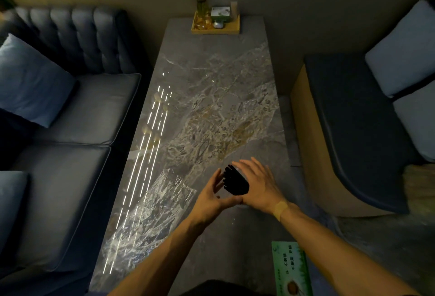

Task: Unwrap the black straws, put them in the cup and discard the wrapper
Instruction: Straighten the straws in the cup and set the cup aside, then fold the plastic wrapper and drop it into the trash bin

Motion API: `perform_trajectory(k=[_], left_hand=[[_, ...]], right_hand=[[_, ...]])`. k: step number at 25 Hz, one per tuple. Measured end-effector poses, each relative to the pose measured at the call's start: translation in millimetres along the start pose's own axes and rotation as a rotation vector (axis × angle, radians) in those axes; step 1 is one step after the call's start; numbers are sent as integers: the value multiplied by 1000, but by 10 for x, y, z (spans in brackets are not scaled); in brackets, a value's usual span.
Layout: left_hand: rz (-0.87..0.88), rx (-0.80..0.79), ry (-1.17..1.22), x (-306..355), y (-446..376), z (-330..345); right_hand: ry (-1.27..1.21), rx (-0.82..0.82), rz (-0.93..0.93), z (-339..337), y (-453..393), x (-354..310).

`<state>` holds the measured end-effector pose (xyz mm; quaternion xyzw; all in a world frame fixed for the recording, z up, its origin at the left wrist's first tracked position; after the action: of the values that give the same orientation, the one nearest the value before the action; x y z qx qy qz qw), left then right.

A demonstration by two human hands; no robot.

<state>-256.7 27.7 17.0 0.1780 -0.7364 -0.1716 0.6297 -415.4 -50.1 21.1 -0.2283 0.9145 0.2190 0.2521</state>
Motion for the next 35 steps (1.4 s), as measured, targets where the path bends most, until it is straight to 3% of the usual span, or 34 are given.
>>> perform_trajectory(k=[8, 12, 17, 20, 24, 30, 35], left_hand=[[-81, 40, -43, -355, 325, -179], [-94, 71, -275, -552, 554, -236], [-130, -5, -594, -727, 805, -397], [-189, 11, -678, -844, 976, -656], [-221, 60, -787, -1018, 1211, -1258], [-307, 124, -758, -1319, 1398, -2306], [-335, 33, -788, -1504, 1254, -2849]], right_hand=[[-56, 101, 55, 13, 688, 500], [7, 231, 81, 150, 981, 662], [214, -197, 50, 285, 1062, 435], [281, -307, -1, 392, 990, 194], [378, -358, -61, 606, 795, -202], [427, -326, -45, 951, 419, -839], [521, -349, 44, 1254, 234, -1136]])
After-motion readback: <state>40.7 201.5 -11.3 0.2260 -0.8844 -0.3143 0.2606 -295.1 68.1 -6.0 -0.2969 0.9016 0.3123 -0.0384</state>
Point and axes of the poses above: each hand's wrist, its own y-axis away from the middle knuckle, its own z-axis out of the palm, x = y × z, the point moved 1 cm from there along -y, towards the middle knuckle, and after that the axes turned 2 degrees about -y, right-handed, at the moved point
